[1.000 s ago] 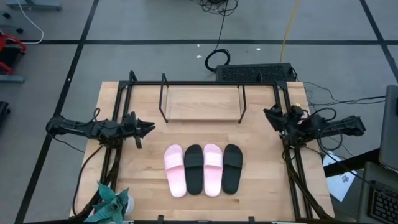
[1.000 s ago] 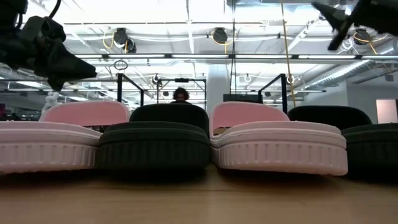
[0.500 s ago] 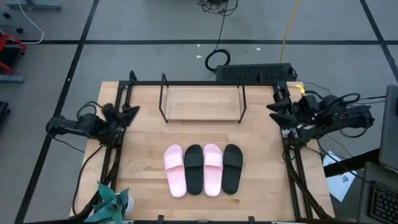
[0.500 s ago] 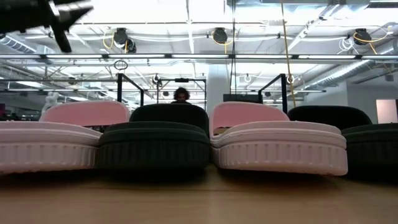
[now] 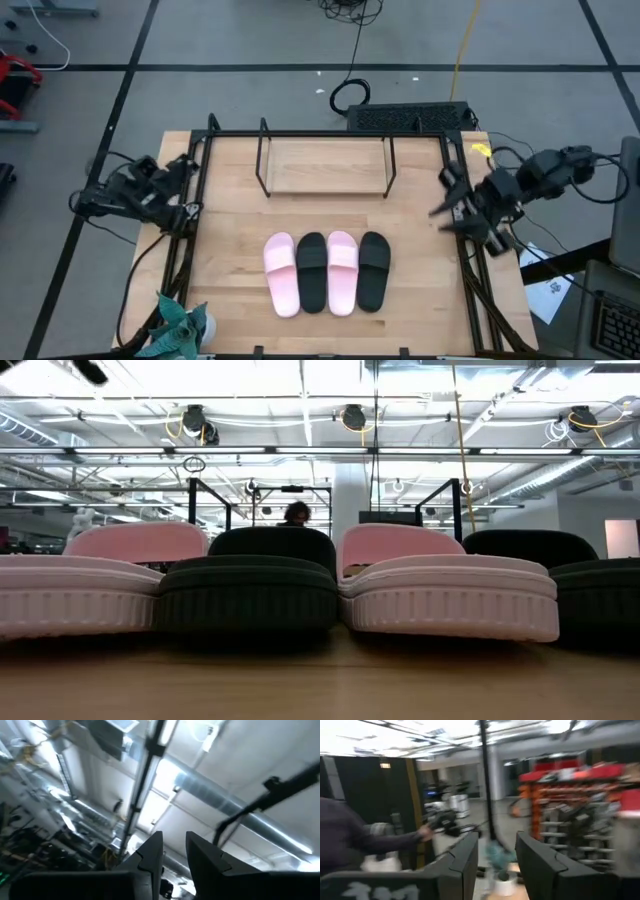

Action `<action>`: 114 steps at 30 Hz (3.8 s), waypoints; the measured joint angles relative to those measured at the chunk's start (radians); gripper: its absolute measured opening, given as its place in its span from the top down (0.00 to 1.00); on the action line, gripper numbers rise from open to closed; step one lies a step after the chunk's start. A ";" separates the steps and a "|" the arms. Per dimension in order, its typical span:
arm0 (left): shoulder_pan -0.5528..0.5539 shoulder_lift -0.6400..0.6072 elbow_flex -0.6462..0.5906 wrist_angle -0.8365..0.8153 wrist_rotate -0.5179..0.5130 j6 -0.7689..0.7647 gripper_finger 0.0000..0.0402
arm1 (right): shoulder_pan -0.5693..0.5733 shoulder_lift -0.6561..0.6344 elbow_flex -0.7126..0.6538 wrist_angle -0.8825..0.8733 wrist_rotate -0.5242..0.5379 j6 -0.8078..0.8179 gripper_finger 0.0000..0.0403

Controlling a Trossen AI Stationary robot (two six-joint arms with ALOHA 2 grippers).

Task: Pick and place slides into the shelf
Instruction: Put the right black slide on the shelf

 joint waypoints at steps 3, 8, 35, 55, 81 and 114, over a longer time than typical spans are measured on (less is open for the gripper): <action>0.000 0.013 0.141 -0.207 0.056 0.004 0.79 | 0.108 0.063 0.030 0.022 0.025 0.004 0.70; 0.000 0.143 0.405 -0.581 0.070 -0.065 0.79 | 0.262 0.167 0.060 0.141 0.199 -0.041 0.70; -0.106 0.848 1.170 -1.823 0.144 -0.350 0.79 | 0.567 0.670 0.274 0.156 1.472 -0.179 0.70; -0.259 0.904 1.170 -1.898 -0.011 -0.472 0.79 | 0.530 0.704 -0.115 0.156 1.304 0.382 0.70; -0.259 0.904 1.170 -1.897 -0.031 -0.491 0.79 | 0.388 0.701 -0.225 -0.149 0.671 0.698 0.70; -0.259 0.904 1.170 -1.898 -0.065 -0.489 0.79 | 0.164 0.701 -0.225 -0.462 0.390 0.604 0.70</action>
